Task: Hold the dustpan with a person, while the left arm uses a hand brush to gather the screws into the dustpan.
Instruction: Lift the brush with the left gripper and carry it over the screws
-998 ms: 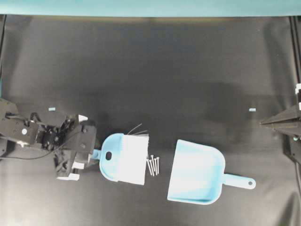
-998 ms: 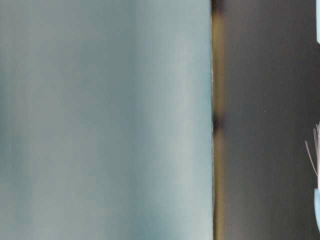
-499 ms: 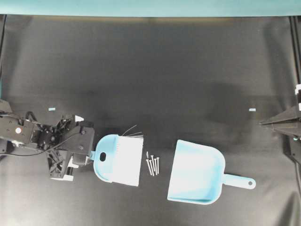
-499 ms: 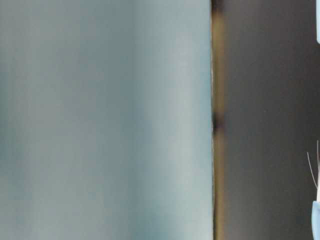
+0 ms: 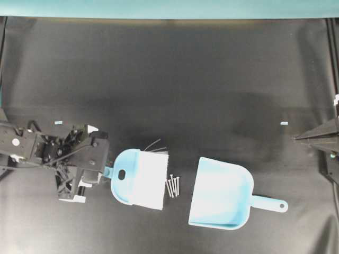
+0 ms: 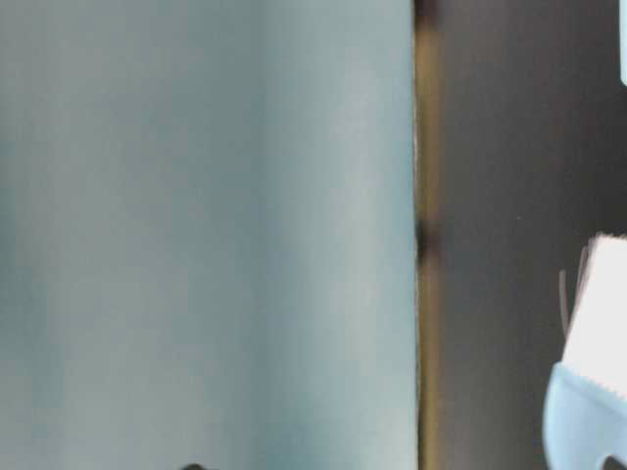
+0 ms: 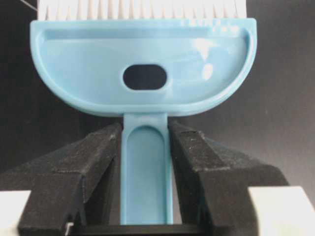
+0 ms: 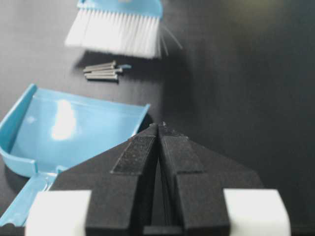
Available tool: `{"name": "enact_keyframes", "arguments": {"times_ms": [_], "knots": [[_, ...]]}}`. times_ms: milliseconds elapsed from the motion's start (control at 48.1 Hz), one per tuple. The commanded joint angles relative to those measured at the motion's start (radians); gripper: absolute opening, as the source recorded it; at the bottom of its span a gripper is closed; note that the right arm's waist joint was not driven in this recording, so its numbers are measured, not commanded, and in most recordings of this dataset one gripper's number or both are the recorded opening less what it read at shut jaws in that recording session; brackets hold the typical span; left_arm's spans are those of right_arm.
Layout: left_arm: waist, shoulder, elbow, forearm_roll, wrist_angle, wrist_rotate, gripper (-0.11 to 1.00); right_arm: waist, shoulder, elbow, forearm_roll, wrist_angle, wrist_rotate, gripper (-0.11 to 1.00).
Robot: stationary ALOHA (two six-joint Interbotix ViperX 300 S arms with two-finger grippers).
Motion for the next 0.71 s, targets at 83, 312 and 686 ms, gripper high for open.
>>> {"name": "enact_keyframes", "arguments": {"times_ms": [83, 312, 686], "knots": [[0.006, -0.037, -0.092, 0.003, 0.118, 0.009, 0.31, 0.000, 0.003, -0.005, -0.002, -0.005, -0.008, 0.00], [0.006, 0.008, -0.229, 0.003, 0.377, 0.011, 0.31, 0.000, 0.002, -0.005, -0.002, -0.005, -0.008, 0.00], [0.018, 0.120, -0.477, 0.003, 0.752, 0.011, 0.31, 0.000, -0.002, -0.003, -0.002, -0.005, -0.008, 0.00]]}}
